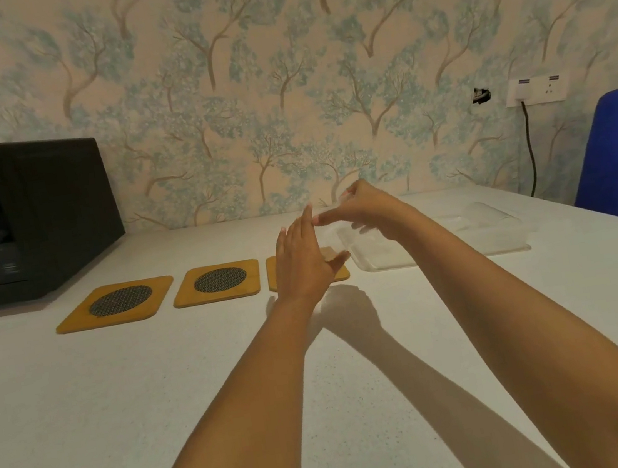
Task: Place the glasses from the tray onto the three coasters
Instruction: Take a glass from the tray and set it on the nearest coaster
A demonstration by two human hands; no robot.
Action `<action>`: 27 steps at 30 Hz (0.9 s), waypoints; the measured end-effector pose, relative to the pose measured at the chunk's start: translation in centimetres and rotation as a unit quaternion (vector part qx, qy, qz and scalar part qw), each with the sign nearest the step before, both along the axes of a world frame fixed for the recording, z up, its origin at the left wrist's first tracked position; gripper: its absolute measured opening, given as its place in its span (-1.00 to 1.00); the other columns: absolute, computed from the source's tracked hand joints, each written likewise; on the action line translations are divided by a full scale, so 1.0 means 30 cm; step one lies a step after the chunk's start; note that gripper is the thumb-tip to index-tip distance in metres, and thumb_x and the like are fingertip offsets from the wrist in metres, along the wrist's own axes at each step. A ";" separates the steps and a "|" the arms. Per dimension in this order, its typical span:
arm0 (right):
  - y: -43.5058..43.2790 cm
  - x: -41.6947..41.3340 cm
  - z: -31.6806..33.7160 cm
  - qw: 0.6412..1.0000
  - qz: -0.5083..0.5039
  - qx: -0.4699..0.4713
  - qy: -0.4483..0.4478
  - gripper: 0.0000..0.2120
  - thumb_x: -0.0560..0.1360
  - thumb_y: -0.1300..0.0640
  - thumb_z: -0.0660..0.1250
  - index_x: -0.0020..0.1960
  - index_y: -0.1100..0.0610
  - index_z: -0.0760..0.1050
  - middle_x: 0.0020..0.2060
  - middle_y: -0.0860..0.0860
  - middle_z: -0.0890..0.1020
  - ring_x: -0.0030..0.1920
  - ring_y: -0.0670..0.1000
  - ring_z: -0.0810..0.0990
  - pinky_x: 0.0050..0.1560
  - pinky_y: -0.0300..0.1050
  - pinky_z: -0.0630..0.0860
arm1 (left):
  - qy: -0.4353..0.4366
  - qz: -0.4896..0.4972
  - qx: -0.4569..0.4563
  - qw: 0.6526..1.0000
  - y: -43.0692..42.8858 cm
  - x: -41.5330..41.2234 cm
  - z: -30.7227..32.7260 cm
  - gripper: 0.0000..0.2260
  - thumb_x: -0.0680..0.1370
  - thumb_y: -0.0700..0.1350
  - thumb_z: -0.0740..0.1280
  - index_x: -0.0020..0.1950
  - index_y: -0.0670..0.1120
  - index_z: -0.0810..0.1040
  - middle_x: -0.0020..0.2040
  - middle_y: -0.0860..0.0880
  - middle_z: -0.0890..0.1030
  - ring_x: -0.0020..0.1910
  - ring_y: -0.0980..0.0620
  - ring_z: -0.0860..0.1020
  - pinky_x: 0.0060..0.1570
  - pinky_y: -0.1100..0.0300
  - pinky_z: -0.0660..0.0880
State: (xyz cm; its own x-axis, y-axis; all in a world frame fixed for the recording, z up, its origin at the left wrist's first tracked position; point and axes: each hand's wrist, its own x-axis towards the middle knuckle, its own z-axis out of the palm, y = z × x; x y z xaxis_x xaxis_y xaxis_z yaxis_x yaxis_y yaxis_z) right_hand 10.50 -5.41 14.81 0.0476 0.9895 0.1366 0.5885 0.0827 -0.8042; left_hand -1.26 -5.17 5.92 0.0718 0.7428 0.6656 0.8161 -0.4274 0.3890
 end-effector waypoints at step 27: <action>0.097 0.065 -0.489 0.949 -0.039 0.079 -0.302 -0.60 0.64 0.03 -0.01 0.30 0.21 0.44 0.26 0.11 0.54 0.26 0.10 0.50 0.33 0.00 0.38 | -0.381 0.036 -0.109 0.917 0.261 0.004 0.033 -0.37 0.39 -0.10 0.46 0.32 -0.12 0.19 0.28 -0.14 0.41 0.11 -0.04 0.40 -0.13 0.23 0.45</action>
State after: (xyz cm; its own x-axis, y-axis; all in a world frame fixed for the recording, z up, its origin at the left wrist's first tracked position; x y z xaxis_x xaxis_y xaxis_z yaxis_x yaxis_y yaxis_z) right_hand 12.46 -2.51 0.12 -0.0155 0.9512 0.3083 0.9479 0.1121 -0.2983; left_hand -1.15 2.67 6.90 -0.4067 0.8492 0.3369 0.2944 -0.2273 0.9283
